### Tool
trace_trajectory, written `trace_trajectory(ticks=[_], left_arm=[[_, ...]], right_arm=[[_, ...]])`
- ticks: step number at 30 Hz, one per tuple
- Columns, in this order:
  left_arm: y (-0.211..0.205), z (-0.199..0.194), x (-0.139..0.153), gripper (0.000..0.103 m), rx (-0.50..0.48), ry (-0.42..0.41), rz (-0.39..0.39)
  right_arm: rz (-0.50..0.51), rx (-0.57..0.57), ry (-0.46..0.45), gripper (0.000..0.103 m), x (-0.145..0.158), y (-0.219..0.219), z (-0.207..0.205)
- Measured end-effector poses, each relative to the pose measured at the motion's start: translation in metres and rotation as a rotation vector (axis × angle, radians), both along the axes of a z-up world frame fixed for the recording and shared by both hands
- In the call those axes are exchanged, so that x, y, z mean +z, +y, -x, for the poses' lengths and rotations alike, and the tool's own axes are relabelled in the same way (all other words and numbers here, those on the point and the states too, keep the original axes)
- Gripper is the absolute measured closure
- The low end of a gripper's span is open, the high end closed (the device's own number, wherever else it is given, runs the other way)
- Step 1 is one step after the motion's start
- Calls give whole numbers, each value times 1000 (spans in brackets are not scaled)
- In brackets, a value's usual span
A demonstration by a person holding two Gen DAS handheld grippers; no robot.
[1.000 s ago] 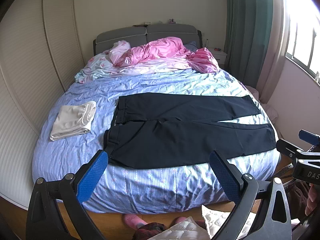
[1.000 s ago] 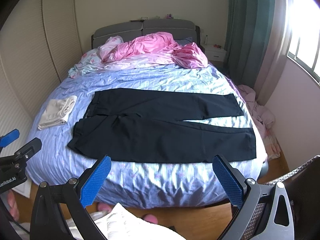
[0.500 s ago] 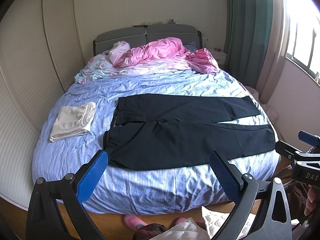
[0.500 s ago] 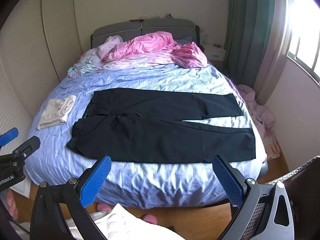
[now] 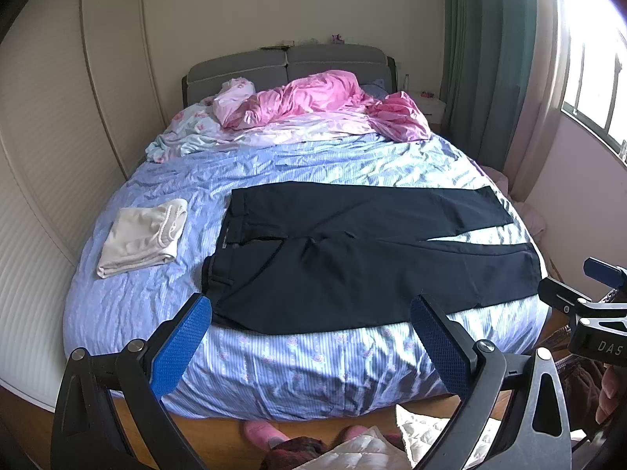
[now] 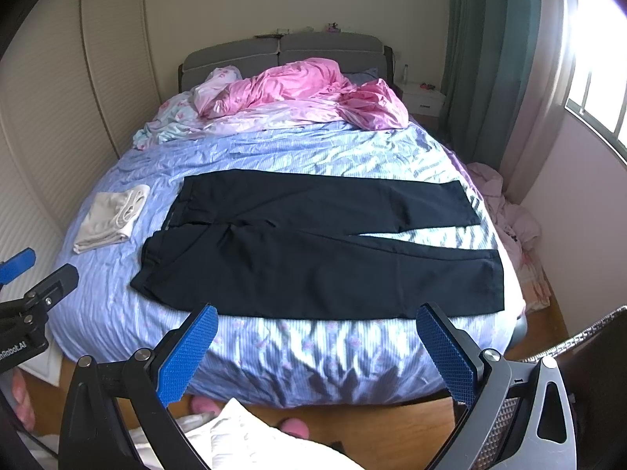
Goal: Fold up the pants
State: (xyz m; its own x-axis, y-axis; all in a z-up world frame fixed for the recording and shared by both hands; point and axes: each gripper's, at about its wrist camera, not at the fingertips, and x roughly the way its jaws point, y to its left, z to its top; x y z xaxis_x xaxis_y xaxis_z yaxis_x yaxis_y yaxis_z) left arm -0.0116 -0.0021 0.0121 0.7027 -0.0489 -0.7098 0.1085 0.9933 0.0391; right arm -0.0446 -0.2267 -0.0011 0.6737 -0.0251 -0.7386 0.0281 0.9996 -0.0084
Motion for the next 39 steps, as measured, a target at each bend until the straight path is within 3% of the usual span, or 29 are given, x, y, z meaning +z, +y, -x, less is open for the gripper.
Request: trace_trajectory(ticks=[12, 23, 30, 39], left_arm=[[2, -22, -15, 0, 38, 78, 10], [46, -49, -47, 0, 137, 174, -9], [83, -83, -80, 0, 163, 234, 42], [131, -152, -146, 0, 196, 383, 139]], right_arm=[[-14, 41, 78, 0, -16, 2, -27], [-44, 69, 176, 0, -58, 25, -62], [-39, 74, 232, 0, -85, 52, -97], [-91, 3, 388, 0, -144, 75, -155]])
